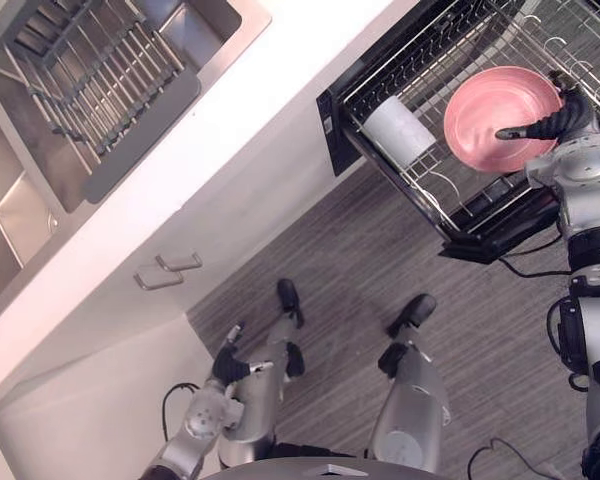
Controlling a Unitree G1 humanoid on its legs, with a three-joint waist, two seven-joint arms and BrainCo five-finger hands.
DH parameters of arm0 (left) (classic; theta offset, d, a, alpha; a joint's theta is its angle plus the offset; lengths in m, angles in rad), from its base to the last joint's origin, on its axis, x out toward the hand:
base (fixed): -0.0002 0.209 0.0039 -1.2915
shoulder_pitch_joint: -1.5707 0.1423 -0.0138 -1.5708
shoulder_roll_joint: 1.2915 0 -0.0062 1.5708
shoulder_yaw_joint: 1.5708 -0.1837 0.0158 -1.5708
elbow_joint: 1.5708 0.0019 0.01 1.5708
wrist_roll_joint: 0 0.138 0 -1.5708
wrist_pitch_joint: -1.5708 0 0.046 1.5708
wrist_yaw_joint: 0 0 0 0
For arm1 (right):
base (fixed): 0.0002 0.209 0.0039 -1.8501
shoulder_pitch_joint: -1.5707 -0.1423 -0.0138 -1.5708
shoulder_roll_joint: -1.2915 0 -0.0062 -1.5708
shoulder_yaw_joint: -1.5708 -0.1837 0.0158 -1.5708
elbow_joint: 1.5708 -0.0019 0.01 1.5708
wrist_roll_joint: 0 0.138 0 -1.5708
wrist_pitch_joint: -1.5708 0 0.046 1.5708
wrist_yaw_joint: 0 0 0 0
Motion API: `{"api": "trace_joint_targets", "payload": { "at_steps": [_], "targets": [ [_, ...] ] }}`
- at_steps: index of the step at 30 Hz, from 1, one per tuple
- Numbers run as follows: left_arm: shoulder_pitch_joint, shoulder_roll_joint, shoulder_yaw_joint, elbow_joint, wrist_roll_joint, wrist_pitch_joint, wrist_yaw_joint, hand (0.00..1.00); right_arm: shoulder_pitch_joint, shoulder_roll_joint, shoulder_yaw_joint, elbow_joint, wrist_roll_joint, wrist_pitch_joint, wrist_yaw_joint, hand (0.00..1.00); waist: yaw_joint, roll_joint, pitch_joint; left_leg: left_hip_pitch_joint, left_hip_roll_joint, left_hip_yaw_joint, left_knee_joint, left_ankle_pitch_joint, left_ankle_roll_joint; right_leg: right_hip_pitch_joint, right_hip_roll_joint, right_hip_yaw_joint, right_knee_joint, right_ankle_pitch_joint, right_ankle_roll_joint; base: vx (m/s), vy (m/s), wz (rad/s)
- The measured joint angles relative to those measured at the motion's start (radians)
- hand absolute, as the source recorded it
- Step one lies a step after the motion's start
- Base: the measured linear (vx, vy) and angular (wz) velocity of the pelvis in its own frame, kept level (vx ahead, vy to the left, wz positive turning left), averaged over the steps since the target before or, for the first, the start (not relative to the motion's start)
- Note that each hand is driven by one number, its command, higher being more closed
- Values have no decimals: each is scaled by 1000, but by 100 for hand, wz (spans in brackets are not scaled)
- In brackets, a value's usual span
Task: Walk over to the sink, pick up the cup, carry it to the dishwasher, place the cup inside the dishwasher, then close the dishwasher door
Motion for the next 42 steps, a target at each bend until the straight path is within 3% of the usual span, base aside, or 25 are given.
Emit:
{"api": "trace_joint_targets", "payload": {
  "at_steps": [4,7,13,14,16,20,24,27,33,38,42],
  "targets": [
    [1,0,1,3,1,0,0,0,4,0,-4,-104,70,-36,7,0,-19,0,0,17,0,1,0,0,0,17,0,2,0,1,1,7,-8,-1],
    [2,-1,3,5,1,0,0,0,22,16,-73,-166,146,-67,0,0,-31,0,0,49,0,0,-2,-2,-2,51,0,1,-4,0,1,28,-35,-1],
    [24,-1,16,34,2,-13,4,0,163,60,-318,-264,360,-121,-135,0,-71,-3,1,120,0,0,-8,-10,-5,147,8,-13,-46,0,20,28,-30,2],
    [26,-2,24,38,3,-15,5,0,181,60,-344,-264,387,-123,-148,100,-75,-3,1,127,0,1,-8,-11,-6,156,10,-13,-51,1,21,40,-22,-1],
    [32,-1,55,69,3,-28,15,0,264,63,-429,-259,494,-120,-201,100,-87,-15,-4,153,7,18,-9,-18,-13,182,22,-5,-73,8,27,55,-41,-14],
    [42,-1,86,120,3,-50,20,0,398,97,-524,-220,705,-100,-221,100,-120,-45,-28,178,19,39,-9,-27,-21,196,36,12,-80,9,27,72,-57,-19],
    [42,-1,101,160,4,-57,20,0,589,202,-556,-209,898,-34,-151,100,-154,-69,-48,188,32,53,-9,-41,-35,203,47,18,-80,-2,25,54,-50,-11],
    [42,-1,110,164,4,-57,20,0,660,298,-532,-209,980,-7,-91,100,-155,-70,-47,185,34,53,-9,-44,-35,199,49,14,-87,-1,22,14,-18,1],
    [34,-1,120,159,4,-54,21,0,634,379,-417,-209,1073,34,9,100,-128,-65,-51,119,17,48,-9,-38,-29,147,33,7,-109,28,25,34,-12,9],
    [21,-12,115,155,2,-35,21,0,545,415,-392,-196,1086,42,-3,100,-111,-53,-52,84,-10,16,-8,-22,-5,137,4,-22,-105,44,29,60,9,22],
    [18,-30,87,132,1,-17,22,0,484,350,-387,-127,1042,31,-37,100,-94,-24,-46,53,-39,-23,-8,-15,5,128,-27,-52,-91,47,35,44,16,29]
  ]
}}
